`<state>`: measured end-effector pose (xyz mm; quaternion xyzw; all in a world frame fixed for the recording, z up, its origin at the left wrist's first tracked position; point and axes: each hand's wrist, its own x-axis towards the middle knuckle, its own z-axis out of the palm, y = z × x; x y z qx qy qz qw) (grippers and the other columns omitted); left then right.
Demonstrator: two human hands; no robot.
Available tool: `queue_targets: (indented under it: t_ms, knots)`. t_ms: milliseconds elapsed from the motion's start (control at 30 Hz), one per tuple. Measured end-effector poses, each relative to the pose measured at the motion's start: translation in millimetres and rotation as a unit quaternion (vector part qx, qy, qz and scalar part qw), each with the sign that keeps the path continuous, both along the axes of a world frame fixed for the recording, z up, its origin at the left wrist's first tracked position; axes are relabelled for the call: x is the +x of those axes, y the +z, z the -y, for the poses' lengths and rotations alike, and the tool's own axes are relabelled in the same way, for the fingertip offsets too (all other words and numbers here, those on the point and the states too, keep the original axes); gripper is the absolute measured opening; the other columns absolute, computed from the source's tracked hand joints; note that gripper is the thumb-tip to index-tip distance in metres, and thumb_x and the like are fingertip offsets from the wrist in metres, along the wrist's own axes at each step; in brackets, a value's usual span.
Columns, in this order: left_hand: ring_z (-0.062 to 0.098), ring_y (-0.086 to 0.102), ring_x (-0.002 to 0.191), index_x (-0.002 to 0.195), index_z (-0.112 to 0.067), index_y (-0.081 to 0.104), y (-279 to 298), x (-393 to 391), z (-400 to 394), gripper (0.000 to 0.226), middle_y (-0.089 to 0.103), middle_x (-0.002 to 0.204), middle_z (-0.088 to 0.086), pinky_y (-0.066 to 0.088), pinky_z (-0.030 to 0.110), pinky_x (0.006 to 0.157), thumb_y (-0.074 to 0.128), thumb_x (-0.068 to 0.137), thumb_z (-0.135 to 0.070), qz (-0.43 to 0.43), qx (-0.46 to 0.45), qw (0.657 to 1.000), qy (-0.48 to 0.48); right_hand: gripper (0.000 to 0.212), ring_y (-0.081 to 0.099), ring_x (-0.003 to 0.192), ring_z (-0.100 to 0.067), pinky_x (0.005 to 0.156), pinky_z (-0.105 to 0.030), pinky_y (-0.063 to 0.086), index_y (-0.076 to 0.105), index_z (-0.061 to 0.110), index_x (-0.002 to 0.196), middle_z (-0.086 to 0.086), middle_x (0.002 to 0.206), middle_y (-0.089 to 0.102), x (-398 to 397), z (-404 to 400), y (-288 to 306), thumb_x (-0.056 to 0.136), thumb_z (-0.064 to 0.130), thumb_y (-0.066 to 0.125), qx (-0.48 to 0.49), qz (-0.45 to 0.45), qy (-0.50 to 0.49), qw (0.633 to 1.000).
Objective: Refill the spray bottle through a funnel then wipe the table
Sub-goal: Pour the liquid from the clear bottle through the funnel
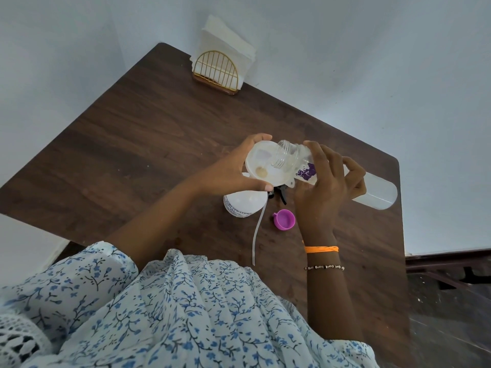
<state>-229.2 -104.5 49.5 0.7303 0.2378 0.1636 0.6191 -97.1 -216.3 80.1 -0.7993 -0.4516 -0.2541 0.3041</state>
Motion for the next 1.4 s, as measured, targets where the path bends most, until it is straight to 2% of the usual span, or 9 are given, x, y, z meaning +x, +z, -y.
queue_targets:
  t_ms: [200,367,433,533,633,867,1033,1200,1400]
  knots:
    - [-0.005,0.042,0.116,0.137,-0.041,0.022,5,-1,-1,0.090,0.037,0.130,-0.022,0.041,0.001,0.081,0.080,0.068,-0.036,-0.009,0.002,1.000,-0.007,0.058,0.046,0.108,-0.026,0.083,-0.032,0.020,0.065,0.023,0.112,0.007,0.111,0.066,-1,0,2,0.062,-0.005,0.068,-0.003,-0.045,0.004,0.999]
    - [-0.003,0.044,0.115,0.138,-0.043,0.023,8,-5,-3,0.091,0.038,0.129,-0.025,0.043,0.005,0.078,0.080,0.067,-0.038,-0.021,-0.004,1.000,-0.014,0.055,0.044,0.104,-0.022,0.082,-0.037,0.038,0.063,0.023,0.115,0.009,0.107,0.064,0,2,11,0.065,0.007,0.079,0.038,-0.166,0.039,0.985]
    - [-0.004,0.044,0.114,0.138,-0.045,0.023,10,-5,-1,0.090,0.037,0.126,-0.031,0.043,0.006,0.079,0.077,0.067,-0.044,-0.018,-0.001,1.000,-0.011,0.053,0.044,0.103,-0.020,0.080,-0.025,0.039,0.061,0.020,0.117,0.007,0.106,0.065,5,4,14,0.068,0.007,0.077,0.065,-0.219,0.039,0.973]
    - [0.011,0.042,0.126,0.139,-0.042,0.022,12,-3,-1,0.081,0.036,0.141,-0.012,0.043,0.031,0.100,0.066,0.072,-0.052,-0.025,-0.011,1.000,0.001,0.054,0.054,0.101,-0.028,0.080,-0.022,0.045,0.060,0.012,0.116,-0.003,0.102,0.066,20,5,24,0.065,0.002,0.073,0.087,-0.319,0.032,0.943]
    - [0.018,0.034,0.134,0.142,-0.037,0.023,16,-1,1,0.066,0.030,0.149,-0.007,0.034,0.043,0.109,0.046,0.084,-0.061,-0.027,-0.021,0.999,0.022,0.050,0.061,0.087,-0.014,0.074,-0.026,0.047,0.059,0.006,0.111,-0.003,0.098,0.065,32,5,37,0.064,-0.002,0.075,0.110,-0.392,0.056,0.911]
    - [-0.002,0.043,0.115,0.135,-0.036,0.037,22,-3,0,0.054,0.043,0.127,-0.024,0.039,0.008,0.086,0.028,0.086,-0.058,-0.007,-0.041,0.998,0.039,0.044,0.062,0.082,0.006,0.067,-0.006,0.045,0.061,0.011,0.109,0.009,0.096,0.067,39,-9,61,0.069,0.004,0.079,0.187,-0.458,0.109,0.862]
    - [0.009,0.045,0.121,0.137,-0.034,0.037,34,2,-7,0.056,0.046,0.135,-0.007,0.039,0.032,0.099,0.031,0.087,-0.058,-0.008,0.008,0.995,0.103,0.045,0.061,0.083,0.005,0.070,-0.012,0.047,0.059,0.010,0.111,0.006,0.098,0.066,39,-23,82,0.070,0.006,0.079,0.204,-0.447,0.136,0.860]
    - [0.001,0.046,0.117,0.133,-0.029,0.044,69,27,-18,0.050,0.050,0.128,-0.012,0.034,0.012,0.086,0.064,0.087,-0.029,0.020,0.139,0.982,0.125,0.045,0.060,0.094,-0.005,0.079,-0.023,0.052,0.058,0.008,0.114,0.000,0.105,0.065,36,-39,113,0.074,0.009,0.077,0.224,-0.435,0.169,0.855]
    - [-0.004,0.046,0.115,0.132,-0.029,0.044,100,64,-15,0.067,0.049,0.130,-0.017,0.035,0.008,0.084,0.076,0.074,-0.037,0.084,0.157,0.978,0.108,0.041,0.058,0.088,0.008,0.080,-0.021,0.050,0.059,0.012,0.114,0.009,0.102,0.065,31,-58,147,0.076,0.011,0.075,0.264,-0.414,0.206,0.846]
